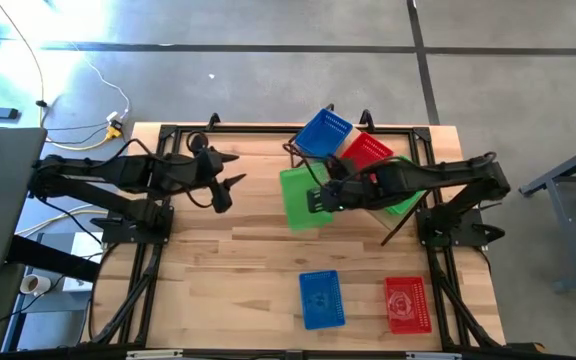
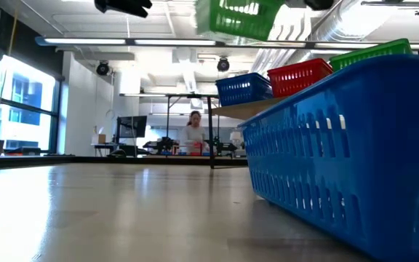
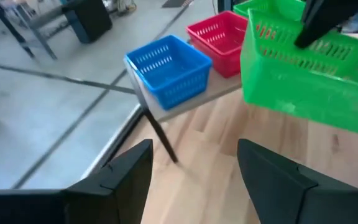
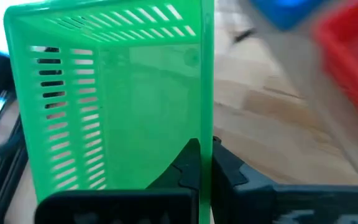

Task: Stack baskets on shelf by color
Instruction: Stack the green basket on the stacked green baskets on the shelf

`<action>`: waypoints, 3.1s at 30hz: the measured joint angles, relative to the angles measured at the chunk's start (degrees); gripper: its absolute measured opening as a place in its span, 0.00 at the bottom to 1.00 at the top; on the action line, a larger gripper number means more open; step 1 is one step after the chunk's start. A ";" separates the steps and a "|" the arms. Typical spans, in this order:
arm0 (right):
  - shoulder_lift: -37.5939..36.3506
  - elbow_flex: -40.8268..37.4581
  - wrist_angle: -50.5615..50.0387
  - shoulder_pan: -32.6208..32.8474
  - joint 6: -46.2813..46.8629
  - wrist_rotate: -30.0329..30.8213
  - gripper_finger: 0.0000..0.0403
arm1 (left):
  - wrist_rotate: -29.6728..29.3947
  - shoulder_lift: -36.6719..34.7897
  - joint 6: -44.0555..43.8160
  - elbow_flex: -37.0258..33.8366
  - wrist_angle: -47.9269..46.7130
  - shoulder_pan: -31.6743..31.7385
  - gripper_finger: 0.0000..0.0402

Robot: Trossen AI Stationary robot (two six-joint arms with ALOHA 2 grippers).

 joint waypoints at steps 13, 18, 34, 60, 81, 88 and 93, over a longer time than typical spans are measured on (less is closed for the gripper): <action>-3.59 0.00 -20.77 7.91 35.98 12.03 0.00 | -1.00 -2.54 4.89 -0.02 -0.04 0.00 0.55; -5.45 0.00 -26.00 10.71 45.07 14.66 0.00 | -0.93 -2.54 8.18 -0.02 -0.02 0.00 0.55; -10.83 -0.76 -25.68 10.37 43.44 17.41 0.00 | -0.90 -2.52 10.29 -0.02 0.02 -0.02 0.55; -35.19 -17.46 -25.74 9.70 48.80 10.35 0.00 | -0.90 -2.52 10.26 -0.02 0.03 0.00 0.55; -42.77 -24.01 -25.72 3.35 44.34 2.46 0.00 | -0.90 -2.50 8.76 -0.02 0.10 -0.02 0.56; -44.10 -26.75 -25.68 3.30 44.66 1.29 0.00 | -0.90 -2.50 8.73 -0.03 1.46 -0.02 0.56; -45.73 -27.78 -25.74 3.27 44.96 0.68 0.00 | -0.90 -2.50 8.74 -0.04 2.16 -0.02 0.56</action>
